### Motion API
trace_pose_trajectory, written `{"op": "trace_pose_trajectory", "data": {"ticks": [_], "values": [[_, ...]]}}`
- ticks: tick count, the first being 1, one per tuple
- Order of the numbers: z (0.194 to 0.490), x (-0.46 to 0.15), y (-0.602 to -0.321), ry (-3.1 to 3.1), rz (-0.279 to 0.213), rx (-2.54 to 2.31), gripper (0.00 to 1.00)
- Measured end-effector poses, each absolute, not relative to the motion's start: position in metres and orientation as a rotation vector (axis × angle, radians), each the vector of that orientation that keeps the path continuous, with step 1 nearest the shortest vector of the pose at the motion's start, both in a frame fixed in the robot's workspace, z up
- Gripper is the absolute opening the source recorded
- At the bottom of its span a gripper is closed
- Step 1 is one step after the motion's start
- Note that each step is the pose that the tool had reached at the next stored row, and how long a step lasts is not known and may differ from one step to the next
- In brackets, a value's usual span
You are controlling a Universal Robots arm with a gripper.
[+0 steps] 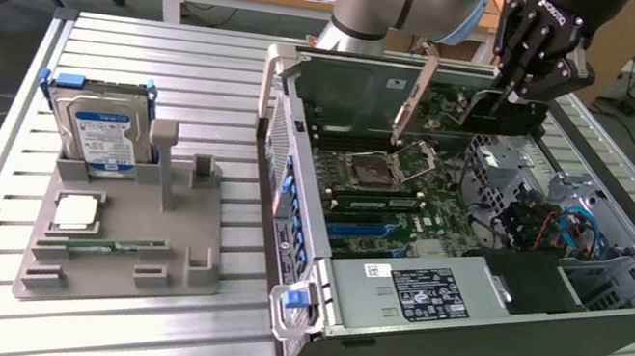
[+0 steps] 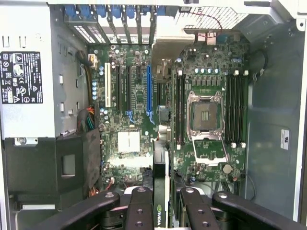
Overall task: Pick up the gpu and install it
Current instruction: 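Insert the gpu into the slot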
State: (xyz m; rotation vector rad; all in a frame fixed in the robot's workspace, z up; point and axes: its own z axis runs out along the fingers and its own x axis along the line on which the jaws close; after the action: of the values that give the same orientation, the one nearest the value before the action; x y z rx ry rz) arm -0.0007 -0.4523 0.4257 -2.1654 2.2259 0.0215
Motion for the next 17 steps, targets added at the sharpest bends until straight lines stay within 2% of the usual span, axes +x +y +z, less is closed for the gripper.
{"op": "trace_pose_trajectory", "data": {"ticks": [17], "values": [[0.414, -0.001, -0.452, 2.227, 0.021, -2.165, 0.27]]}}
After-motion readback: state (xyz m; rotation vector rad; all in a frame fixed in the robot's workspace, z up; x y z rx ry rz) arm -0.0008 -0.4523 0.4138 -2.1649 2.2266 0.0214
